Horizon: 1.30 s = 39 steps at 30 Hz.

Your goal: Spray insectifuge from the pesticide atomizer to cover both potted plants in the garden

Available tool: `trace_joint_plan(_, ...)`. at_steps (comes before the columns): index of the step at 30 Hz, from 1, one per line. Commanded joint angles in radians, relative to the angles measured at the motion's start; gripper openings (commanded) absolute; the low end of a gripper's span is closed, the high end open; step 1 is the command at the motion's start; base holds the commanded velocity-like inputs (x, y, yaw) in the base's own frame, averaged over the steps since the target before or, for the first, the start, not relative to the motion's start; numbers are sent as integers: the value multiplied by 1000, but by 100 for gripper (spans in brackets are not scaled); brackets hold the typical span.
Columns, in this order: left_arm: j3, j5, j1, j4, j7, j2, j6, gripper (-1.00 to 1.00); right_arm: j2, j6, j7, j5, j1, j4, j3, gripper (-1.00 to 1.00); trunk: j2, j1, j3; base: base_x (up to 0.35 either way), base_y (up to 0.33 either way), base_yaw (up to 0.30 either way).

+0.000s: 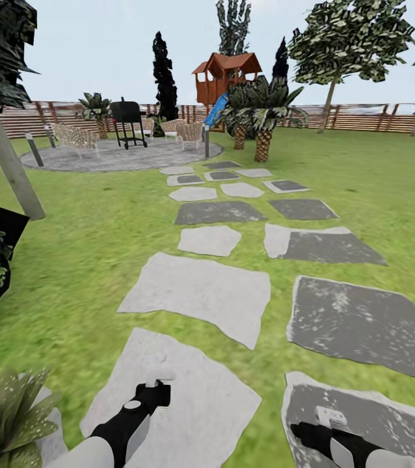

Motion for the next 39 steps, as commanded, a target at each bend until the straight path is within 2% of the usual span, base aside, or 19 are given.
trace_joint_plan(1, 3, -7, -1, 1, 2, -1, -4, -100, -1, 2, 2, 8, -1, 1, -9, 100, 0, 0, -1, 334, -97, 249)
trace_joint_plan(11, 3, -7, -1, 1, 2, -1, -4, -100, -1, 2, 2, 8, -1, 1, -8, 100, 0, 0, -1, 333, -137, 228)
trace_joint_plan(39, 3, -7, -1, 1, 2, -1, -4, -100, -4, 2, 4, 7, -1, 2, -9, 100, 0, 0, -1, 317, -186, 5)
